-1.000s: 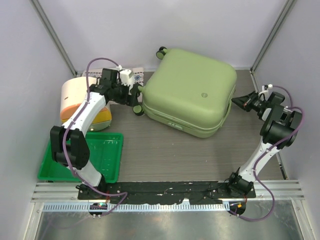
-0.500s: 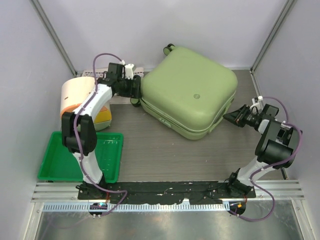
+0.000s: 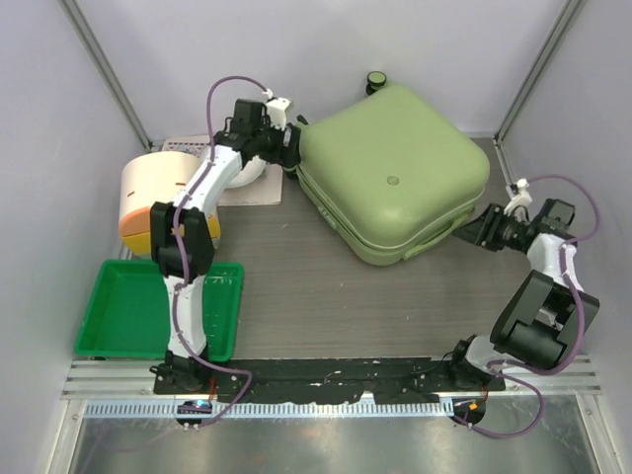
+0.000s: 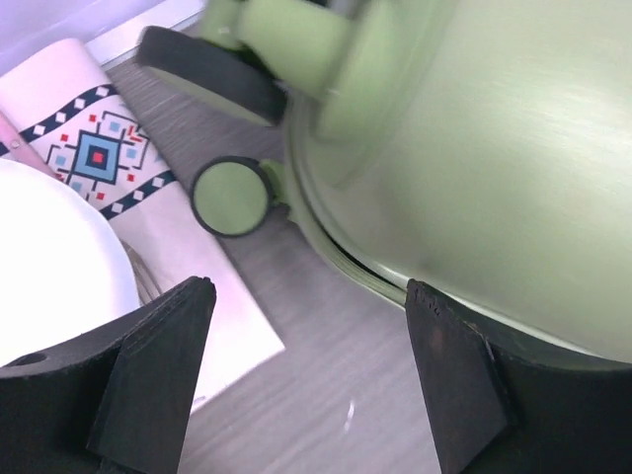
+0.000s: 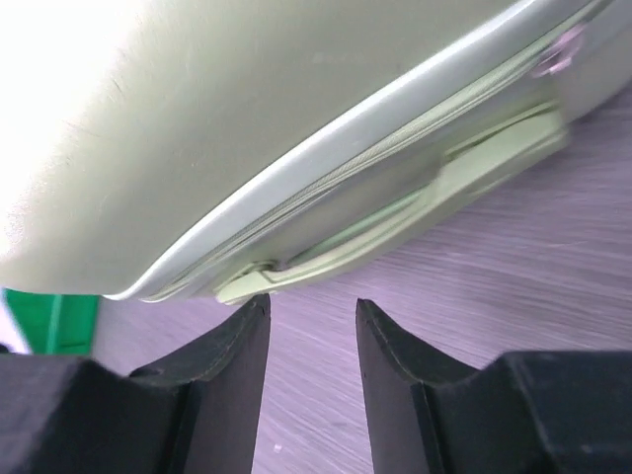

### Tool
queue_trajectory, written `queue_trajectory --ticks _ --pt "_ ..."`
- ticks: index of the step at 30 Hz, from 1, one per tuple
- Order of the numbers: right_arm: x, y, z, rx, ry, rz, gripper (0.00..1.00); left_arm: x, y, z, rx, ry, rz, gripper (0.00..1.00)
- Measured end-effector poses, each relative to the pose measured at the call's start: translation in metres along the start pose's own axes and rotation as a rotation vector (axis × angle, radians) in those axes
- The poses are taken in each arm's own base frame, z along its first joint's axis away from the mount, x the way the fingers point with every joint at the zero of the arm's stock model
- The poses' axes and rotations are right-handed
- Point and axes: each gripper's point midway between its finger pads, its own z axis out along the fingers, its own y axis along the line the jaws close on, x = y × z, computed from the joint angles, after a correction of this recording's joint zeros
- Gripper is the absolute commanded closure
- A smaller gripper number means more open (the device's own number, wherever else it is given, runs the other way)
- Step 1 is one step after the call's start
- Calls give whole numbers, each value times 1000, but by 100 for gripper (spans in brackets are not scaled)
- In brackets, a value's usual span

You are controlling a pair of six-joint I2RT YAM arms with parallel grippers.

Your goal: Open, take out, and arrange the luggage

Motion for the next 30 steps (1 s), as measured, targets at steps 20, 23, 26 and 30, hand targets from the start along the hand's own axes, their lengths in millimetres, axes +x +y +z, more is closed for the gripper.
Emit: queue_trajectory --ticks 20,23,26,30 --pt "-72 -65 -4 137 -27 -443 49 47 -169 -158 391 -28 360 18" --pt "-79 -68 2 135 -41 -491 50 66 -181 -157 436 18 363 18" --pt "-83 -79 8 143 -49 -508 50 74 -194 -156 473 32 385 18" --pt "-81 -91 17 150 -41 -514 50 81 -210 -157 517 42 405 18"
